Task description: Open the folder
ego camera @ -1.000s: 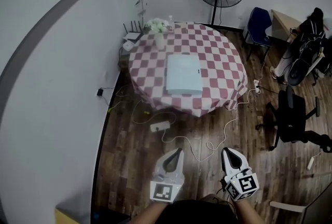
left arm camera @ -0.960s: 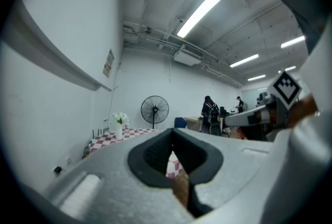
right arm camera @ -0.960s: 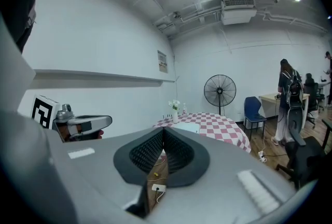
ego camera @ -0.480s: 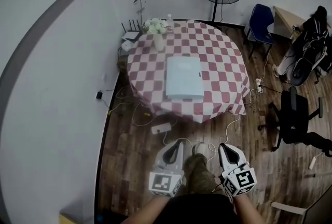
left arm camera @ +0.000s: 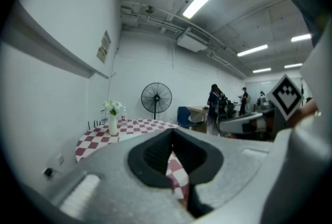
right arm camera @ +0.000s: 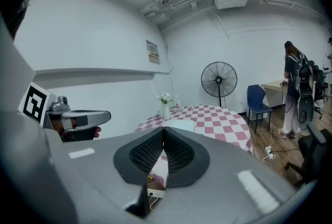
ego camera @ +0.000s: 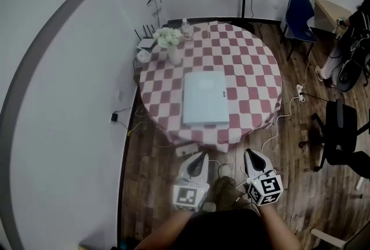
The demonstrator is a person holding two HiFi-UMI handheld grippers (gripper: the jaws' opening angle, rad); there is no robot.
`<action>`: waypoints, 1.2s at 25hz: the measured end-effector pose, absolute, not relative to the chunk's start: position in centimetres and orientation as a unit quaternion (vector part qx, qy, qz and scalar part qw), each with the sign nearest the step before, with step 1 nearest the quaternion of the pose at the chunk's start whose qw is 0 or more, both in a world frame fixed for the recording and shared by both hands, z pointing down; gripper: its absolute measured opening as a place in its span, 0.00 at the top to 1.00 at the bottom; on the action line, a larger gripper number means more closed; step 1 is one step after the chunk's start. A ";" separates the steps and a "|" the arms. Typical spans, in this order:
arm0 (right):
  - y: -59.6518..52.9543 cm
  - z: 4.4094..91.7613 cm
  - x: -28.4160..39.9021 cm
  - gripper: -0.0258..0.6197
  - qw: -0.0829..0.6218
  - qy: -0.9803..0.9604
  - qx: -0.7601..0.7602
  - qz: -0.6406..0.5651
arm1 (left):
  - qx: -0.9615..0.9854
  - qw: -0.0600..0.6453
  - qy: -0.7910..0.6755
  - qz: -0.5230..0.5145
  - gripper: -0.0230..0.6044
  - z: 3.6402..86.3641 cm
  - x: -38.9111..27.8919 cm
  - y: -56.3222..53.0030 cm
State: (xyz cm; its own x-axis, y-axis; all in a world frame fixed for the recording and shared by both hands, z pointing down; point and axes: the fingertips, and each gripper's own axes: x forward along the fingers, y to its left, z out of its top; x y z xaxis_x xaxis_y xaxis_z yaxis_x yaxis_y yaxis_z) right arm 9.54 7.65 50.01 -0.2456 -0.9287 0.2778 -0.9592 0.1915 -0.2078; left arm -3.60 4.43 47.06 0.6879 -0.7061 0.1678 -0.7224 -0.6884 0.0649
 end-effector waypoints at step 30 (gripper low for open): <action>-15.7 76.0 12.4 0.87 0.143 -0.745 0.509 0.407 | 0.893 0.080 -0.300 0.326 0.84 71.1 8.2 -14.6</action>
State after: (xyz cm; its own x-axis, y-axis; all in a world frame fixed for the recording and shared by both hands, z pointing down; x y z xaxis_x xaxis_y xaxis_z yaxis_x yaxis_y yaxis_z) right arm 12.43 -15.66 76.04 -0.4406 -0.6423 0.6272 -0.8750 0.1510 -0.4600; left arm 8.23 -14.65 71.07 0.6082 -0.4830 0.6299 -0.5878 -0.8074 -0.0515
